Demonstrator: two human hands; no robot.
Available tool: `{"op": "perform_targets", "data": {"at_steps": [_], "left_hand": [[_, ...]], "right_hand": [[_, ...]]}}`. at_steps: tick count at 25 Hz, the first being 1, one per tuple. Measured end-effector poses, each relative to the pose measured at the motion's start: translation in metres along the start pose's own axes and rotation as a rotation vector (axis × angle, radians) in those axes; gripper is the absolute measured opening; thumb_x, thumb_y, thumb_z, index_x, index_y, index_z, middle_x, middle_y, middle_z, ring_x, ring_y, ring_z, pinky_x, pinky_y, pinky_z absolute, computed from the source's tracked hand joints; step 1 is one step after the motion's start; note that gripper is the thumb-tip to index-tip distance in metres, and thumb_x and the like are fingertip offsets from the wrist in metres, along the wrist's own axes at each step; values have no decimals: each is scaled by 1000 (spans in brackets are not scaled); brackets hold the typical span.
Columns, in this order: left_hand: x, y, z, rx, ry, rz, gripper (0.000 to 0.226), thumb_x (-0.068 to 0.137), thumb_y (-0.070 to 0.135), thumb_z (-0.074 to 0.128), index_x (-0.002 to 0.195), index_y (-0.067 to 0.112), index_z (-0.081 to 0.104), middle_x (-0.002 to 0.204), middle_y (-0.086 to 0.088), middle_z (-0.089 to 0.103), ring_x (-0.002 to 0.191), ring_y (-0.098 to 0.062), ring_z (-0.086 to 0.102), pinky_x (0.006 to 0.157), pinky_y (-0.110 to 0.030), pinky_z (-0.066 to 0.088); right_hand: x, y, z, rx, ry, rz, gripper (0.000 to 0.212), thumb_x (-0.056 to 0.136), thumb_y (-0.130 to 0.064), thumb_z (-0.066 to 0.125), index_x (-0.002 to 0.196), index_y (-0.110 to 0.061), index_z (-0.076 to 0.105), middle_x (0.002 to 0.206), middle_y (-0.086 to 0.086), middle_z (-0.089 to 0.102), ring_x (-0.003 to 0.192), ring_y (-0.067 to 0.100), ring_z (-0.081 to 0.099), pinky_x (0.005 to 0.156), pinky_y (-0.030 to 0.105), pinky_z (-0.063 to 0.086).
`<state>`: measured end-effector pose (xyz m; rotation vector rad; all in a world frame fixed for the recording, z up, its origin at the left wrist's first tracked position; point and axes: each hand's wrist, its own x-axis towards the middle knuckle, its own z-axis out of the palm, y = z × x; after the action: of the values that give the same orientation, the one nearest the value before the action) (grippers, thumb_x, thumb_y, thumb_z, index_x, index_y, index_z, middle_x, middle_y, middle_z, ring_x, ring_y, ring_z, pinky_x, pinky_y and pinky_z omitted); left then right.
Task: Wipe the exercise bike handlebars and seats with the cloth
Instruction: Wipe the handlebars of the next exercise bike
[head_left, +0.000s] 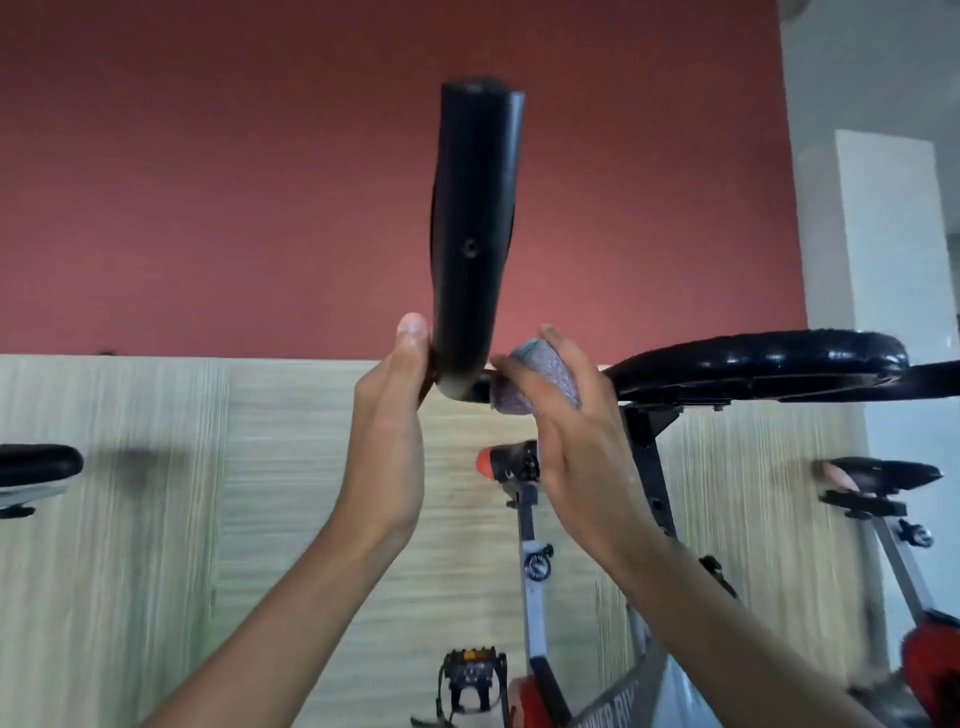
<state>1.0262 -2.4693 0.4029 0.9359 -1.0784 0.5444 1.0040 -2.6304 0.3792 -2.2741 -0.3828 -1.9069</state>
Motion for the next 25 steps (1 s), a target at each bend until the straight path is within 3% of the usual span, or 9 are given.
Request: {"op": "perform_targets", "data": {"at_steps": [1,3,6,9,12,15,19,22,25], "left_hand": [[1,4,0,7,15,-38,59,97,56,35,88,14,75,98,-11,75,103,-30,66,103,-40,47],[7,12,-2,20,48,-163,61,103,43,33,93,-3,71,97,-23,71,103,-37,65,104,-46,47],[21,30,-7,69,12,-391,44,105,16,40,88,-14,67,93,-28,69,98,-39,64,103,-53,45],[51,61,-13,128,-62,-613,40,102,19,48,80,-5,71,87,-11,75,95,-21,70,94,-29,48],[93,91,-15,254,-190,-756,26,101,12,54,87,6,75,93,0,76,99,-11,69,90,-21,47],[126,124,-10,364,-278,-898,19,99,9,58,92,13,76,93,7,77,96,-3,69,84,-15,49],[159,164,3,472,-455,-923,17,97,8,62,94,20,73,94,13,74,89,9,67,77,-6,44],[171,160,14,504,-548,-969,14,96,10,63,95,19,74,96,7,74,88,-2,68,74,-5,42],[171,141,28,511,-613,-1016,15,97,15,63,92,27,71,96,6,73,93,-13,69,80,-21,48]], "right_hand": [[4,-9,-5,84,-58,71,81,93,14,48,148,-45,40,160,-8,24,144,12,28,113,12,18],[19,-26,-13,265,-203,213,84,97,7,46,153,-52,21,159,-12,25,146,8,28,113,14,22],[46,-43,-27,417,-372,454,78,96,6,51,157,-34,23,156,-4,34,143,11,35,117,26,29],[86,-58,-47,418,-483,598,73,91,10,50,154,-22,34,152,4,40,137,14,40,104,4,27],[127,-74,-76,413,-595,819,69,93,9,49,153,-23,36,151,0,42,129,1,38,90,-9,21],[158,-87,-114,404,-675,994,66,95,7,49,153,-21,37,149,1,43,136,7,40,96,2,29],[202,-107,-166,285,-772,1170,65,97,3,49,154,-24,34,155,-2,39,140,11,39,96,4,26],[216,-116,-190,252,-806,1256,65,97,2,49,154,-25,34,155,-2,39,141,13,39,101,13,28],[222,-106,-199,222,-823,1318,64,98,4,46,155,-22,33,153,1,39,141,15,38,99,12,27]]}}
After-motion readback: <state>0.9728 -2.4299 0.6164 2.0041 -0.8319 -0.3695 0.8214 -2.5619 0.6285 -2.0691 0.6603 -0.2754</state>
